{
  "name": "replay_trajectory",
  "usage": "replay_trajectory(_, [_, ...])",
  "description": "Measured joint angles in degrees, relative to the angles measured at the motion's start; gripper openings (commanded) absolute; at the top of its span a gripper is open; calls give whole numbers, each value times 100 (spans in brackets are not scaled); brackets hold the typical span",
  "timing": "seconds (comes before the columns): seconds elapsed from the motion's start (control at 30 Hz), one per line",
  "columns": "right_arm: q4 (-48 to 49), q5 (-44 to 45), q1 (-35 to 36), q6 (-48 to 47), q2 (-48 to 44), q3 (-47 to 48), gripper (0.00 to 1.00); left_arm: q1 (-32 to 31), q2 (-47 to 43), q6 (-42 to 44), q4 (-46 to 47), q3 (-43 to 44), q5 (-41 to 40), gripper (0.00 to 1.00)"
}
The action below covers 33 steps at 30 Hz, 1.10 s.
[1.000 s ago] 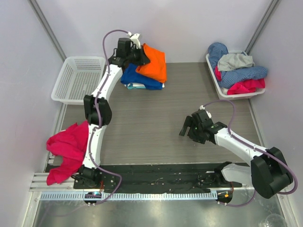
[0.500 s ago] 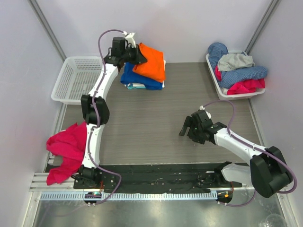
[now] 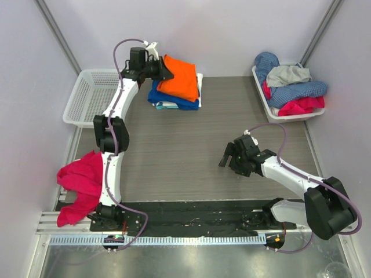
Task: Fold and stack the t-shirts
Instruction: Neatly place the folded tshirt to the corner
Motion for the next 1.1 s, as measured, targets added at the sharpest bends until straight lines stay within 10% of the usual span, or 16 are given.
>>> replay_trajectory(0.27, [42,-31,0,7,153,0,88,267,155,-122,321,-57,317,1])
replay_trajectory(0.33, [74,-42,0,17,195,17,88,358,273,-177,472,-57,396,13])
replay_trajectory(0.5, [125,-63,15,35,330,107,88,557,688,-400,833,-55,564,100])
replay_trajectory(1.1, [-55,28,144,61,273,245,88,828,428,-208,221,-221,-258,100])
